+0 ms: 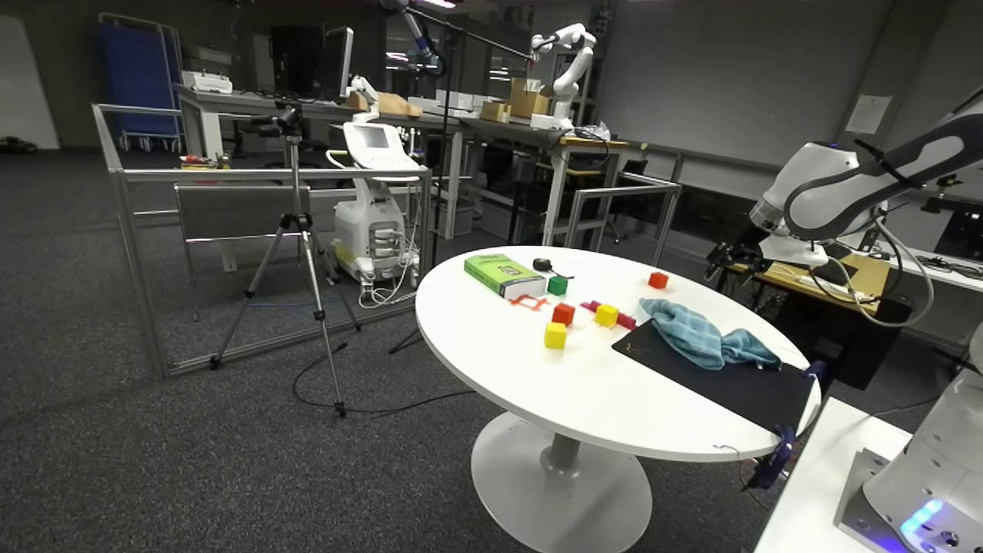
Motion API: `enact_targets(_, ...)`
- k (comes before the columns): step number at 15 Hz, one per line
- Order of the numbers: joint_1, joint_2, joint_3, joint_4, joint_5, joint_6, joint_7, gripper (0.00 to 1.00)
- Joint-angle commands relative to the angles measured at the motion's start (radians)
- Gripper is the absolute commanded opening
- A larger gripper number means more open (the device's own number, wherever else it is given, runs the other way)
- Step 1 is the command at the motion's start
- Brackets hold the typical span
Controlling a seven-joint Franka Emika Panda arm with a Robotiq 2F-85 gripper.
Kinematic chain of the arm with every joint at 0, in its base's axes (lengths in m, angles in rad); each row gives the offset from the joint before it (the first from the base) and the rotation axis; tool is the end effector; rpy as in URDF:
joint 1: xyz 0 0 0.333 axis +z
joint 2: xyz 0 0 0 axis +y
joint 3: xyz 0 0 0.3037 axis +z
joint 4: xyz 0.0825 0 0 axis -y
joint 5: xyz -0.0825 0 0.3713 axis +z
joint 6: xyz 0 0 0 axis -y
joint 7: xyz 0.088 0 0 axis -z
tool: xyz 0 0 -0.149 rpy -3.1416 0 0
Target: Unfold the kitchen towel
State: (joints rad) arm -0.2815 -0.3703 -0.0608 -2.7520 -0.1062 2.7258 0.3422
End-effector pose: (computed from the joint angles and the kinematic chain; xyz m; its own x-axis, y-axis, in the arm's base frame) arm 0.3928 -0.1356 0.3228 0.7749 -0.5372 0.3330 -0.5497 -0.8329 -0.0644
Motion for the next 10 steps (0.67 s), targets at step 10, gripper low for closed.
enact_targets(10, -0.143, 0.236, 0.138, -0.03, 0.048, 0.349, 0.525, 1.0)
